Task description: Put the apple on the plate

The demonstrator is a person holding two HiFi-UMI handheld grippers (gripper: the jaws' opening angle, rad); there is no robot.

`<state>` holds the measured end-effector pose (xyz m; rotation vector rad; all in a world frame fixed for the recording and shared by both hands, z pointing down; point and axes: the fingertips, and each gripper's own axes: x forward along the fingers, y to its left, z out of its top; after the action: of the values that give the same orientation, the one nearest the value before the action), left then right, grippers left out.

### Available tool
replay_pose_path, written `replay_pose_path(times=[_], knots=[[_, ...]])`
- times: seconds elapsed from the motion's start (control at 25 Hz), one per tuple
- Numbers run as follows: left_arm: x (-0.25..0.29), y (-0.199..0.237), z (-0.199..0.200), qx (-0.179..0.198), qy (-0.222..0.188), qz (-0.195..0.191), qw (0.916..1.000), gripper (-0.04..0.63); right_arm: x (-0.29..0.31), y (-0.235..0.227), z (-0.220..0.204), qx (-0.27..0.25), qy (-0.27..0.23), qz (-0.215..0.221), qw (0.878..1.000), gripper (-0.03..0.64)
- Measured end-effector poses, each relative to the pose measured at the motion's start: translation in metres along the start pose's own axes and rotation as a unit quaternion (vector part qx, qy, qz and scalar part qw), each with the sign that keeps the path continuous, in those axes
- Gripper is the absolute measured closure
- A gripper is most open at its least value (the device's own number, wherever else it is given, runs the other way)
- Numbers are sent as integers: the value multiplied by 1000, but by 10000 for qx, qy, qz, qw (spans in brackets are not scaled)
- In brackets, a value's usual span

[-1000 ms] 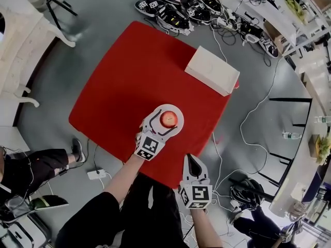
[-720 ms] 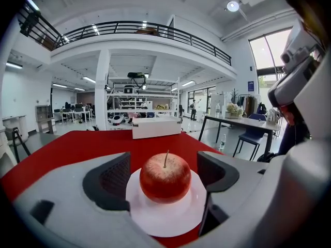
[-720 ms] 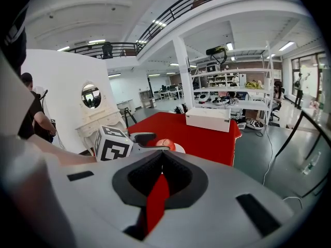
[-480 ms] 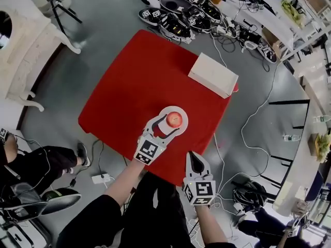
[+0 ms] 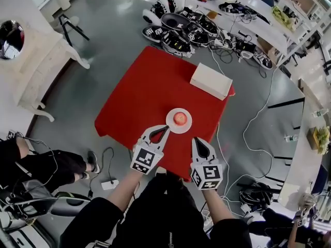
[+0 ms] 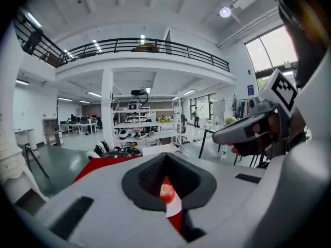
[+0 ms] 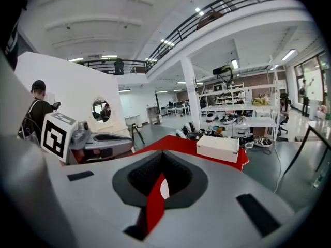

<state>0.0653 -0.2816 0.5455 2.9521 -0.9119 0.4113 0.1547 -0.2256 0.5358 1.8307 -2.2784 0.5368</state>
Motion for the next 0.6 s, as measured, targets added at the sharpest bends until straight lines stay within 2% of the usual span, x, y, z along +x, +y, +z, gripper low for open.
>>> replay_pose_path(times=[0.24,0.6], knots=[[-38,-11,30,-318,23,167,9994,589,-8,15,19,-187,-214,181,9994,606],[-63,-27,28,-451,5,285,9986,589,-16,36,13,-370,-168,404,9984,607]])
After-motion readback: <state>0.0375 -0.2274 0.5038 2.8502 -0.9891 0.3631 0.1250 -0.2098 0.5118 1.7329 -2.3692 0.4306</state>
